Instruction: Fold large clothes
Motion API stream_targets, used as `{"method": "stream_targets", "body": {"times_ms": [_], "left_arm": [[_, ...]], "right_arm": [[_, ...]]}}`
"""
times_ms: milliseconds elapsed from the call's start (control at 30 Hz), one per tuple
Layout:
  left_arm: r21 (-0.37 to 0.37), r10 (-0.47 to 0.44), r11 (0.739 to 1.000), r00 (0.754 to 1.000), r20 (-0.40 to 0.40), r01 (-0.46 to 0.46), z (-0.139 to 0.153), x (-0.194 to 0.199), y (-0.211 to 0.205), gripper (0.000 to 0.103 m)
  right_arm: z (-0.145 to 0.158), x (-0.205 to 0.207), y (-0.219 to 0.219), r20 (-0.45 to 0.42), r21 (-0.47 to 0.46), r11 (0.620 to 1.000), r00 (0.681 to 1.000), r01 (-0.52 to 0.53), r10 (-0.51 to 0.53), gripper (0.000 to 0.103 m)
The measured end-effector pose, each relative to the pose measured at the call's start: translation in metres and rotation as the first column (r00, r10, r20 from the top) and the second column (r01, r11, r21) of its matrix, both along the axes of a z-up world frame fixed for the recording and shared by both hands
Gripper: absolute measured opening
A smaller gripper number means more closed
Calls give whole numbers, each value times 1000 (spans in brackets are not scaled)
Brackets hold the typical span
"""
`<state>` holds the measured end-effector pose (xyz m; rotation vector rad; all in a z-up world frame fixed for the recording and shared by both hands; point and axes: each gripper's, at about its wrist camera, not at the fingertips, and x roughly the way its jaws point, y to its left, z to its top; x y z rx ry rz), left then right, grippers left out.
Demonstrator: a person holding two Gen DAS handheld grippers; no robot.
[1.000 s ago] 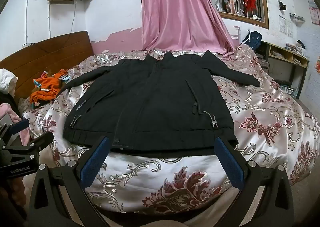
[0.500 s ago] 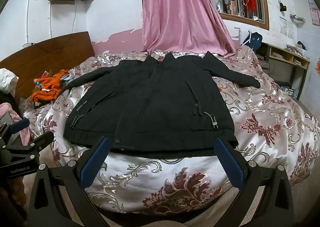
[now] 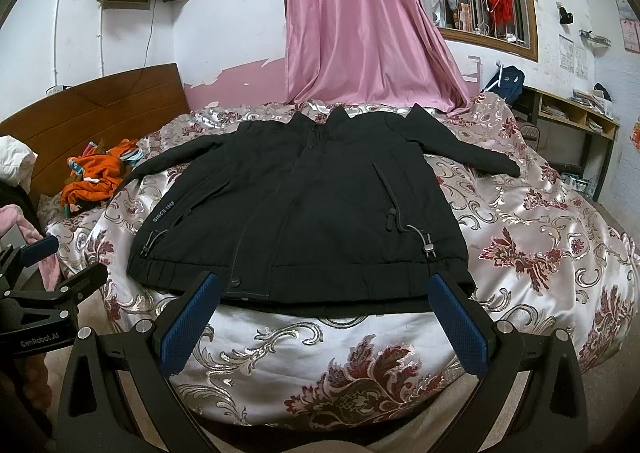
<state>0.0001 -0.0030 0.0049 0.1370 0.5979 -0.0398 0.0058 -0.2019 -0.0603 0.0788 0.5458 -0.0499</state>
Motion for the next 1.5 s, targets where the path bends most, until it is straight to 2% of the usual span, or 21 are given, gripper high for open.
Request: {"method": "stream_targets", "body": {"times_ms": [1267, 1500], "left_arm": [[-11, -6, 1000, 1000, 1, 6, 4, 0, 3, 103], [-25, 1, 1000, 1000, -21, -1, 1, 7, 9, 103]], "right_arm": [[0, -2, -1, 4, -1, 1000, 1000, -1, 1, 102], [-1, 1, 1, -28, -17, 1000, 1000, -1, 0, 102]]}}
